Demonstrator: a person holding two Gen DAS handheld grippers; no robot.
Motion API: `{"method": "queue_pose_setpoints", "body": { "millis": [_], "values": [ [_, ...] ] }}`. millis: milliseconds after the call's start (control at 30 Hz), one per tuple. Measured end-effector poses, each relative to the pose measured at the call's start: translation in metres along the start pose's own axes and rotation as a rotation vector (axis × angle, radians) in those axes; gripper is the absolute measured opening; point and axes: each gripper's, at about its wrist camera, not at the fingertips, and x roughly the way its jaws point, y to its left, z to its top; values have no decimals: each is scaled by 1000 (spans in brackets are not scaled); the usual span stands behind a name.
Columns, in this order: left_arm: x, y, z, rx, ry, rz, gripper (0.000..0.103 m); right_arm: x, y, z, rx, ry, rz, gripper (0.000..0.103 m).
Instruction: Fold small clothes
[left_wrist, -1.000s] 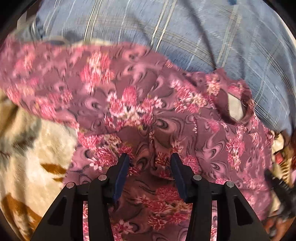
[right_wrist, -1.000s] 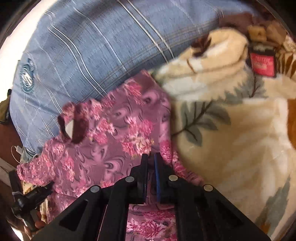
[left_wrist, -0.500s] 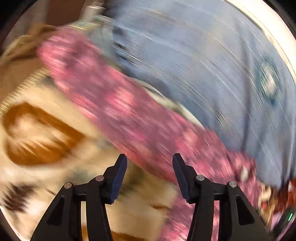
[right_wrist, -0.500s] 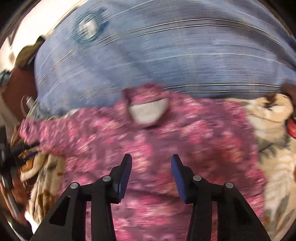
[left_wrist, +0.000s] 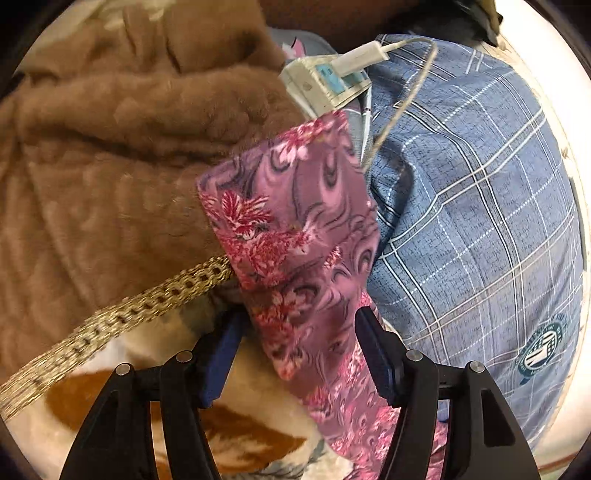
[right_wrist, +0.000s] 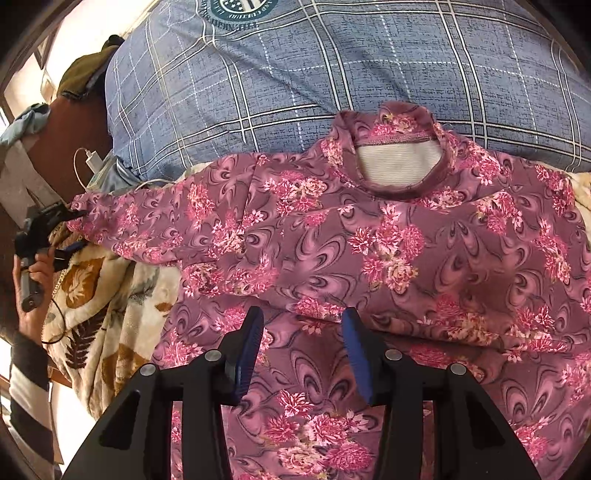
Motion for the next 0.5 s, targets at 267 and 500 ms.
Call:
{"method": "queue_pose_setpoints", "body": {
  "millis": [267, 500],
  "values": [
    [9, 4, -4, 48, -54, -91, 9, -13, -17, -1, 30, -53, 23, 47],
    [-42, -62, -88, 287, -75, -147, 8, -33, -45, -6, 111, -103, 46, 48]
  ]
}}
